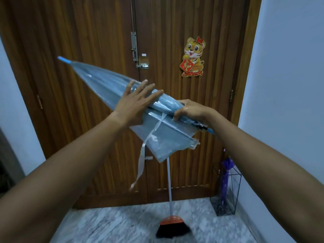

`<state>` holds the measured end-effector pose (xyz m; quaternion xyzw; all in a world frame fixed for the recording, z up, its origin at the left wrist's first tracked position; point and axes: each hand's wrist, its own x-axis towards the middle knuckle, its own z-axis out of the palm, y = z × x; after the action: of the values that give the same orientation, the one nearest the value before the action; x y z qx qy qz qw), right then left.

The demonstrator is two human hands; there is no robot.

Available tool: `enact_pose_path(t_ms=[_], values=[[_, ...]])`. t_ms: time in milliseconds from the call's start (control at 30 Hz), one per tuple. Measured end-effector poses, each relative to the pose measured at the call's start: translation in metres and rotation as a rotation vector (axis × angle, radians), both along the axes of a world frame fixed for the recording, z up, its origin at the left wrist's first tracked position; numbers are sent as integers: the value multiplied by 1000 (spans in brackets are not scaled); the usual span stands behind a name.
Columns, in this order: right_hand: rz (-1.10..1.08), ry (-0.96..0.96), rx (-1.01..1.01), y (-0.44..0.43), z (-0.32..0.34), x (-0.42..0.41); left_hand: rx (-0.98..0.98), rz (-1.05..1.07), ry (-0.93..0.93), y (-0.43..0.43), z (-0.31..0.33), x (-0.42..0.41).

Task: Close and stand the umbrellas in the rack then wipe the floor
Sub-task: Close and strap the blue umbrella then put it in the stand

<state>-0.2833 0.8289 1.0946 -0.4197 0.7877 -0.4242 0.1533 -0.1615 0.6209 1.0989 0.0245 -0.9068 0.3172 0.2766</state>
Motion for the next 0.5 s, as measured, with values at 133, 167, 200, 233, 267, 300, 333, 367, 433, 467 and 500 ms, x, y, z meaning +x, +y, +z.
enact_pose_path(t_ms=[133, 167, 200, 233, 267, 300, 333, 367, 433, 467, 500], values=[[89, 140, 195, -4, 5, 0, 12, -92, 52, -3, -9, -6], [99, 165, 253, -5, 5, 1, 33, -85, 44, -1, -10, -5], [96, 182, 297, -7, 5, 2, 47, -80, 42, 0, -11, -4], [81, 210, 323, -9, 6, 3, 61, -75, 44, 0, -12, -2], [57, 245, 326, -10, 6, 4, 78, -63, 42, 0, -14, -1], [34, 274, 304, -11, 6, 6, 98, -52, 33, 0, -15, 1], [25, 285, 273, -12, 6, 7, 119, -40, 24, -1, -17, 2], [36, 281, 260, -13, 7, 8, 138, -24, 18, -2, -18, 4], [79, 288, 353, -16, 9, 14, 170, 6, 24, -1, -20, 7], [84, 331, 443, -18, 11, 17, 191, 17, 31, 0, -21, 7], [65, 407, 533, -22, 10, 21, 217, 28, 28, 1, -21, 8]])
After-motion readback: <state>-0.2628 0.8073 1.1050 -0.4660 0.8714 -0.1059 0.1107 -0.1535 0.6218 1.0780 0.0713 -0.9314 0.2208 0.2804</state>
